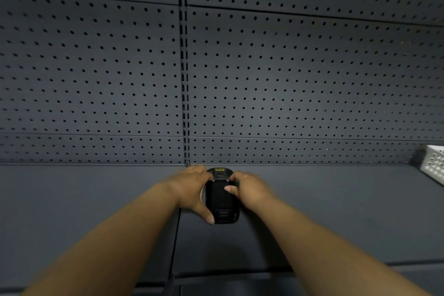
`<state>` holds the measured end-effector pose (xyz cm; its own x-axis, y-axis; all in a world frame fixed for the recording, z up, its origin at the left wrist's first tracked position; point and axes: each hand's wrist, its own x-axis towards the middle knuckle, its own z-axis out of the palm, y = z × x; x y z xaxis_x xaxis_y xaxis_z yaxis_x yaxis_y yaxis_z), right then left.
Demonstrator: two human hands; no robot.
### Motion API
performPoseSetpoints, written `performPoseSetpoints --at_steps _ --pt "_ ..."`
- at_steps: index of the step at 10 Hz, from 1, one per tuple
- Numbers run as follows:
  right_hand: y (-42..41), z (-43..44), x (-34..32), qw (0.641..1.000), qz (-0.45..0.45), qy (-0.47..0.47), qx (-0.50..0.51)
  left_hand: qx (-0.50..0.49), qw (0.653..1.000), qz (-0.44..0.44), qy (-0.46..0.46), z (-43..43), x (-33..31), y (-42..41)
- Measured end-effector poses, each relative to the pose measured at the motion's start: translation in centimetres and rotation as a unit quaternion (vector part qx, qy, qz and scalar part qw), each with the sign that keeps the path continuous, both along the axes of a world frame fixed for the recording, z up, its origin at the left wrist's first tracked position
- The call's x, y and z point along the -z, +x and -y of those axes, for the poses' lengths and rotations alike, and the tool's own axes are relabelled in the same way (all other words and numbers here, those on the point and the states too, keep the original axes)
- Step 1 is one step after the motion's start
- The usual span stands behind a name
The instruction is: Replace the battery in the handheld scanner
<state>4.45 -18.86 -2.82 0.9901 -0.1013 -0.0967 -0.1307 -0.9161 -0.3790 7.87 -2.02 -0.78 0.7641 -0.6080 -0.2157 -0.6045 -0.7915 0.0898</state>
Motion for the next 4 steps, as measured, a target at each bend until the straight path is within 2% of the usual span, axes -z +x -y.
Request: performPoseSetpoints --at_steps 2,3,4 --pt "0.5 -0.1 -0.5 0.999 -0.011 -0.031 -0.003 -0.015 1.0 -0.011 -0.018 -0.2 -0.1 -0.3" --pt "-0.2 -0.1 -2.1 0.996 -0.077 -0.029 -0.031 -0.022 0.999 -0.034 -0.014 -0.4 -0.3 -1.1" --pt "-1.4 1.4 -6.9 0.995 -0.042 0.082 -0.034 -0.065 0.992 -0.078 -0.073 -1.2 -1.6 -1.1"
